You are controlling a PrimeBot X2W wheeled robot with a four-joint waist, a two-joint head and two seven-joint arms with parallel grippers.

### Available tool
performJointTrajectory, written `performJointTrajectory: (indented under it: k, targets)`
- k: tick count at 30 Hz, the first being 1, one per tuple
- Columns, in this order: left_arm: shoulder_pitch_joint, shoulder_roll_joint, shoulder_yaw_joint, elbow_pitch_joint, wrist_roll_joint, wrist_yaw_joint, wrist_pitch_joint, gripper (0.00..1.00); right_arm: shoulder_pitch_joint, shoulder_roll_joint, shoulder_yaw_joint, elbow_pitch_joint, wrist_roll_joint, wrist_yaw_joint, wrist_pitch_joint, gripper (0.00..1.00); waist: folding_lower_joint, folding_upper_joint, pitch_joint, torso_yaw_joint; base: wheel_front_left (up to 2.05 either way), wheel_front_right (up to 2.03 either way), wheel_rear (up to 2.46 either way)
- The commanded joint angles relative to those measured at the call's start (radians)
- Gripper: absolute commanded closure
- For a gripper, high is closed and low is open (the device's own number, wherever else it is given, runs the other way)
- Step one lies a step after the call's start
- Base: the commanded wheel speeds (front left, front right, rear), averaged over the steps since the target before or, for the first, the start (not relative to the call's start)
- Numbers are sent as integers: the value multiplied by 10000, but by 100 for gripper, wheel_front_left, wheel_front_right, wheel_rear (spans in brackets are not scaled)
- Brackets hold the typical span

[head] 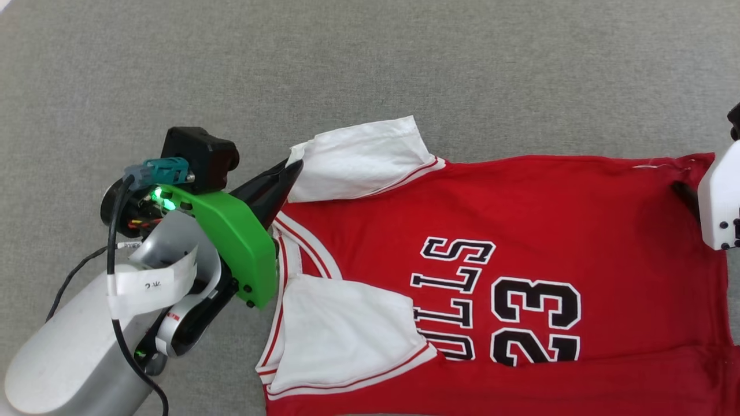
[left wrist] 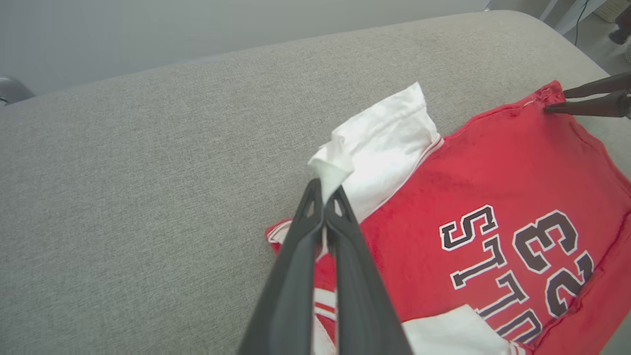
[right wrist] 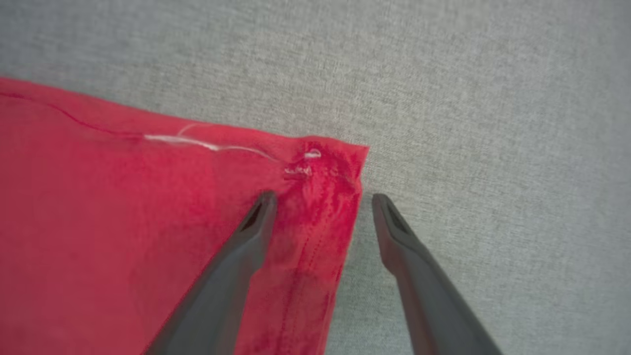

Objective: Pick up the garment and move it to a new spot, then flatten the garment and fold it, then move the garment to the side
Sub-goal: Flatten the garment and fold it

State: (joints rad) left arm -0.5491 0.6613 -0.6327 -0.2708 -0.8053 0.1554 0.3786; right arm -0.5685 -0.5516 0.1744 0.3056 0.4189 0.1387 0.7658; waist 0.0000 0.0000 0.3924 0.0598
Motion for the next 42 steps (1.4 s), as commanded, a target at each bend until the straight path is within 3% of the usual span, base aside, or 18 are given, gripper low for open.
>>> performJointTrajectory:
  k: [1, 9, 12, 25, 42]
  targets:
    - [110, -58, 5, -14, 56, 57, -95, 100, -225, -82, 121, 207, -136, -80, 32, 0, 0, 0, 290, 306, 0, 0, 0]
    - [183, -145, -73, 157, 39, -30, -267, 100, -259, -126, 951, 937, 225, -80, 80, 0, 0, 0, 327, 415, 0, 0, 0]
    - [197, -143, -72, 257, 19, -54, -309, 100, -286, -185, 972, 1108, 321, -80, -241, 100, 0, 0, 331, 404, 0, 0, 0]
    - [690, -143, -64, 978, -194, -20, -598, 100, -68, 40, 537, 1534, 874, -80, -2672, 100, 0, 0, -788, 235, 0, 0, 0]
    - [2918, -83, -482, 1289, -774, 375, -942, 100, 3662, -83, -289, -63, 2357, -80, -4670, 100, 0, 0, -2819, 220, 0, 0, 0]
